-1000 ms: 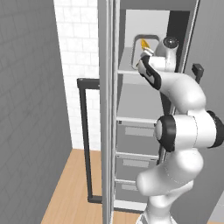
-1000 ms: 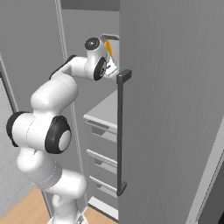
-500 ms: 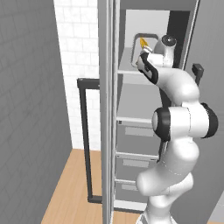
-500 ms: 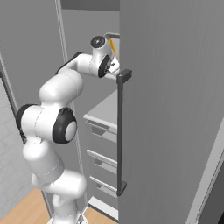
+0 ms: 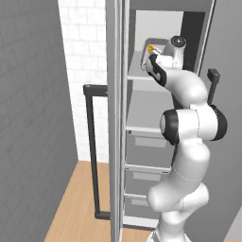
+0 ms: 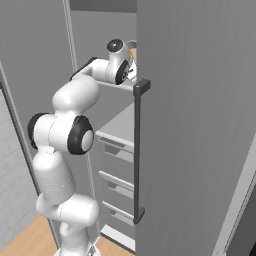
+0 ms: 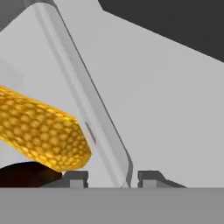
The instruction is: Take the meat container that has the fish and place it on the second highest rack of the freezer. Then take the vegetable container that has the bell pepper and corn and place it on the highest rack of the freezer.
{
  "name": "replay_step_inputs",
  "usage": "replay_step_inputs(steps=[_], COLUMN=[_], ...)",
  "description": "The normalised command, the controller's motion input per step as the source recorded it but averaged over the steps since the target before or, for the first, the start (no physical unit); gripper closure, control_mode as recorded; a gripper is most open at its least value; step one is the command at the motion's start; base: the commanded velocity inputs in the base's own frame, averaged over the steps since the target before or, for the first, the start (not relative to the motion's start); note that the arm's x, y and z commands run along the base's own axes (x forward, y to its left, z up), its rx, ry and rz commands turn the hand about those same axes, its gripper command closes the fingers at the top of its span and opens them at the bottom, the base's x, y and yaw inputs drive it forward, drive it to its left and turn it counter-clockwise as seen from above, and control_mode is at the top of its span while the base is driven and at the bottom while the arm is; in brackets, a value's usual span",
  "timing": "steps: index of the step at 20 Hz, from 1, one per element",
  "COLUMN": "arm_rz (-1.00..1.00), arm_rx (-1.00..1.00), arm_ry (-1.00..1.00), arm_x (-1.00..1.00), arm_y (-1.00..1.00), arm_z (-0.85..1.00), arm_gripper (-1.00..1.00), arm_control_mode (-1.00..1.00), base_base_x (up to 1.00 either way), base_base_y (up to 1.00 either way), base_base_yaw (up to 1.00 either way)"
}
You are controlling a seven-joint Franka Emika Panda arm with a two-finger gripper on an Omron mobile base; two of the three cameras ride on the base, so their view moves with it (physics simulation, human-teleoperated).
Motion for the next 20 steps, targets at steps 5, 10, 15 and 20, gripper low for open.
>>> replay_step_inputs(steps=[5,10,15,20], arm_rz=[0.0,0.0,0.0,-0.03], arm_rx=[0.0,0.0,0.0,0.0], arm_ry=[-0.03,-0.26,-0.31,-0.27], arm_x=[0.34,0.06,-0.45,-0.96], arm_y=[0.0,0.0,0.02,0.22], arm_z=[-0.08,0.0,0.0,0.11], arm_gripper=[-1.0,-1.0,-1.0,-1.0], arm_control_mode=[-1.0,-1.0,-1.0,-1.0], base_base_x=[0.0,0.0,0.0,0.0], base_base_y=[0.0,0.0,0.0,0.0], base_base_yaw=[0.0,0.0,0.0,0.0])
